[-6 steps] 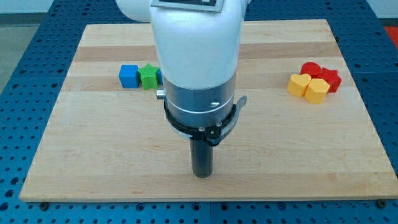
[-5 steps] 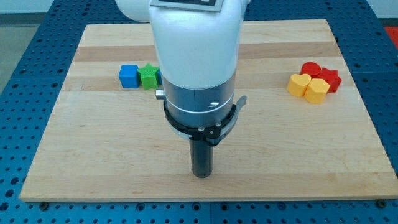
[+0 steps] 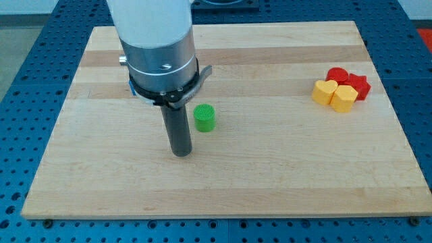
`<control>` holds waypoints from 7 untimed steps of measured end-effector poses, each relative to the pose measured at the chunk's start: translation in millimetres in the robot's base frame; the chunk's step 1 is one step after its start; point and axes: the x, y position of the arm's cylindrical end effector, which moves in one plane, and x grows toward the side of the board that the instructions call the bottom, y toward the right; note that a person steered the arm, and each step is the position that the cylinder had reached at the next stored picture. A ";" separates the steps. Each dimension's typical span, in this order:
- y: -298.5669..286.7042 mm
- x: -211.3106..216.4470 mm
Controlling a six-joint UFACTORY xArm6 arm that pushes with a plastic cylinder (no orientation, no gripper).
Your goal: Push the green circle closer to the blue triangle
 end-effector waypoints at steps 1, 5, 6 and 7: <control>-0.3 -21.1; 50.0 -93.7; 53.1 -114.2; 86.1 -113.9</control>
